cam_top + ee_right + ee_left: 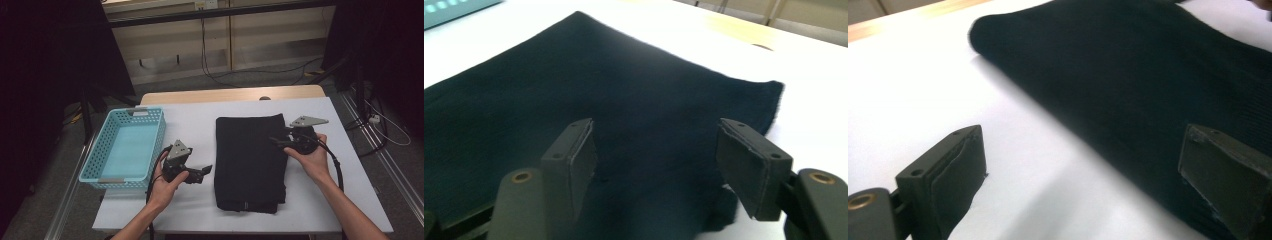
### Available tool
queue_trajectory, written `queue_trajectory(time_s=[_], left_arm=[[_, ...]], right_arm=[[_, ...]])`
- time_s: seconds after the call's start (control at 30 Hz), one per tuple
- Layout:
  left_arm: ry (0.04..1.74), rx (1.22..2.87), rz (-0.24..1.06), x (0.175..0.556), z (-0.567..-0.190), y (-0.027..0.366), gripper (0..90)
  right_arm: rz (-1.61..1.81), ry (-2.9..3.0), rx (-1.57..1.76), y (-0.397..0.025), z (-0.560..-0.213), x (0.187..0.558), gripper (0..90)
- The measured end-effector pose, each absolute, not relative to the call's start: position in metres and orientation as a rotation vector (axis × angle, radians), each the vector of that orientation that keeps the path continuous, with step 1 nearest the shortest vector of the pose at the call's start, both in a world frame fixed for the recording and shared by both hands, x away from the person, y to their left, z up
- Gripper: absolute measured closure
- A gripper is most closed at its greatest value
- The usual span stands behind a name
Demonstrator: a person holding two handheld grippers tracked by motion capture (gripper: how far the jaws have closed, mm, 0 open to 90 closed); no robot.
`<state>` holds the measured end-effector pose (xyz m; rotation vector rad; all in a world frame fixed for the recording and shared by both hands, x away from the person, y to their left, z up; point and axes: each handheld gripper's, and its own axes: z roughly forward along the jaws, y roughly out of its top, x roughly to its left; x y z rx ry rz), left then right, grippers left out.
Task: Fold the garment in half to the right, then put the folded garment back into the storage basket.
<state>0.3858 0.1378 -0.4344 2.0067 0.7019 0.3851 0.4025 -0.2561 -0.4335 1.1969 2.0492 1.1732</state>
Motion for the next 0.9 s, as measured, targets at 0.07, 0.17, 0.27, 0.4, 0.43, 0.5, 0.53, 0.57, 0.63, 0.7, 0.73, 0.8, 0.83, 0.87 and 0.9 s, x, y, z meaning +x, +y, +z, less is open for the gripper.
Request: queue_trajectory(time_s=[0.07, 0.17, 0.27, 0.4, 0.43, 0.5, 0.53, 0.57, 0.63, 0.7, 0.73, 0.8, 0.83, 0.87, 0.9], left_arm=[[0.72, 1.996, 0.381, 0.386, -0.434, 0.139, 5.2], [0.718, 2.003, 0.387, 0.387, -0.435, 0.14, 5.2], [0.707, 2.018, 0.393, 0.387, -0.435, 0.14, 5.2], [0.694, 2.029, 0.388, 0.387, -0.436, 0.138, 5.2], [0.693, 2.034, 0.38, 0.387, -0.436, 0.138, 5.2], [0.698, 2.027, 0.375, 0.386, -0.436, 0.138, 5.2], [0.693, 2.034, 0.38, 0.387, -0.436, 0.14, 5.2], [0.7, 2.021, 0.375, 0.386, -0.436, 0.14, 5.2], [0.702, 2.028, 0.378, 0.387, -0.435, 0.142, 5.2], [0.698, 2.026, 0.383, 0.387, -0.435, 0.142, 5.2], [0.696, 2.025, 0.39, 0.388, -0.435, 0.143, 5.2], [0.707, 2.012, 0.385, 0.388, -0.435, 0.142, 5.2], [0.708, 2.014, 0.388, 0.388, -0.435, 0.142, 5.2], [0.711, 2.02, 0.393, 0.387, -0.436, 0.142, 5.2], [0.711, 2.02, 0.393, 0.387, -0.436, 0.142, 5.2]], right_arm=[[1.176, 2.062, 1.178, -0.254, -0.434, 0.398, 31.7], [1.177, 2.088, 1.156, -0.249, -0.434, 0.391, 28.8], [1.194, 2.11, 1.146, -0.246, -0.431, 0.384, 25.9], [1.207, 2.139, 1.131, -0.243, -0.43, 0.374, 25.4], [1.206, 2.147, 1.128, -0.241, -0.431, 0.372, 24.6], [1.209, 2.18, 1.118, -0.238, -0.431, 0.368, 22.5], [1.207, 2.192, 1.112, -0.236, -0.431, 0.366, 22.5], [1.208, 2.197, 1.105, -0.235, -0.431, 0.364, 22.3], [1.229, 2.208, 1.097, -0.233, -0.429, 0.358, 22.6], [1.225, 2.221, 1.09, -0.232, -0.429, 0.353, 22.2], [1.226, 2.226, 1.081, -0.23, -0.429, 0.349, 22.2], [1.221, 2.247, 1.063, -0.227, -0.43, 0.345, 21.9], [1.213, 2.263, 1.047, -0.225, -0.431, 0.342, 21.2], [1.208, 2.275, 1.033, -0.223, -0.432, 0.338, 21.2], [1.211, 2.287, 1.021, -0.221, -0.432, 0.335, 21.2]])
